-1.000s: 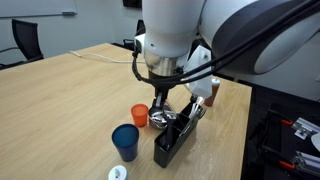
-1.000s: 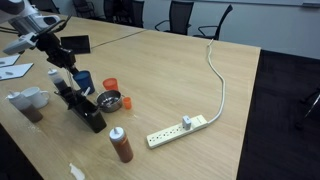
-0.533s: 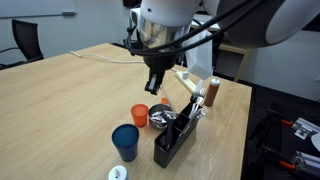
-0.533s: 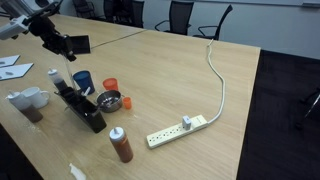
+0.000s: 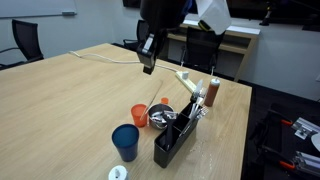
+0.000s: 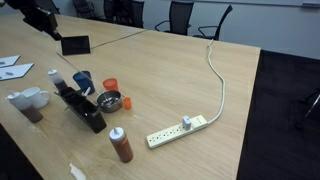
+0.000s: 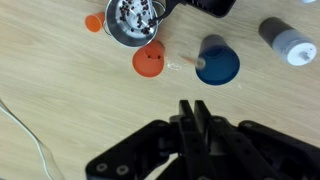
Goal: Pick the straw from the rack and drop it on the table
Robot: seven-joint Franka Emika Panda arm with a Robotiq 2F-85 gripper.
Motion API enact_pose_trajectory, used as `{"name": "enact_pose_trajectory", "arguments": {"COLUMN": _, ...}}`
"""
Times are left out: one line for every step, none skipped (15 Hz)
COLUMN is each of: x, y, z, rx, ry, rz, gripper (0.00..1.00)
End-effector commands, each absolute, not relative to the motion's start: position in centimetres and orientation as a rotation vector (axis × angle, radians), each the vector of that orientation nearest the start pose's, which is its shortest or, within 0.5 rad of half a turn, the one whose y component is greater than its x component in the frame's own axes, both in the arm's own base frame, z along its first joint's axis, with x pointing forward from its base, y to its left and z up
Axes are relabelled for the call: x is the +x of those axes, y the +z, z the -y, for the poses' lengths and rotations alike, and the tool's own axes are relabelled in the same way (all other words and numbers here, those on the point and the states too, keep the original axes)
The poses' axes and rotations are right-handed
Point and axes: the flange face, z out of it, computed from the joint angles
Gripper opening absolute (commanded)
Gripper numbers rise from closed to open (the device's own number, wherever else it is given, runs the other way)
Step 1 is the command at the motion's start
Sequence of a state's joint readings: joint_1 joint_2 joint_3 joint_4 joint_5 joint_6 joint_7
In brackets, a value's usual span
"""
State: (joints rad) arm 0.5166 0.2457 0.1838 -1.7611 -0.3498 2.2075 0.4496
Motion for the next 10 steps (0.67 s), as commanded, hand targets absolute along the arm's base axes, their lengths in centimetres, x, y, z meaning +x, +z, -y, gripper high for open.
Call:
{"name": "enact_pose_trajectory", "arguments": {"x": 49.6, "y": 47.6, "z": -39.1, "rx": -3.034, "ry": -0.502, "rz": 0.636, "gripper": 0.03}}
{"name": "enact_pose_trajectory", "arguments": {"x": 49.2, "y": 48.5, "z": -38.5, "rx": -3.013, "ry": -0.508, "rz": 0.611, "gripper": 0.03}}
{"name": "enact_pose_trajectory", "arguments": {"x": 48.9, "y": 49.2, "z": -38.0, "rx": -3.000, "ry": -0.511, "rz": 0.588, "gripper": 0.03}}
{"name": "enact_pose_trajectory", "arguments": {"x": 48.7, "y": 49.6, "z": -37.2, "rx": -2.996, "ry": -0.512, "rz": 0.563, "gripper": 0.03}}
{"name": "enact_pose_trajectory", "arguments": {"x": 48.5, "y": 49.8, "z": -36.5, "rx": -2.991, "ry": -0.506, "rz": 0.541, "gripper": 0.03}}
{"name": "enact_pose_trajectory", "arguments": {"x": 48.3, "y": 49.8, "z": -35.7, "rx": -2.989, "ry": -0.499, "rz": 0.519, "gripper": 0.03}}
{"name": "enact_pose_trajectory", "arguments": {"x": 48.1, "y": 49.7, "z": -35.1, "rx": -2.985, "ry": -0.488, "rz": 0.507, "gripper": 0.03}}
{"name": "enact_pose_trajectory", "arguments": {"x": 47.9, "y": 49.6, "z": -34.5, "rx": -2.982, "ry": -0.475, "rz": 0.494, "gripper": 0.03}}
{"name": "enact_pose_trajectory", "arguments": {"x": 47.5, "y": 49.4, "z": -34.0, "rx": -2.972, "ry": -0.455, "rz": 0.489, "gripper": 0.36}}
{"name": "enact_pose_trajectory", "arguments": {"x": 47.2, "y": 49.1, "z": -33.5, "rx": -2.957, "ry": -0.426, "rz": 0.484, "gripper": 0.37}}
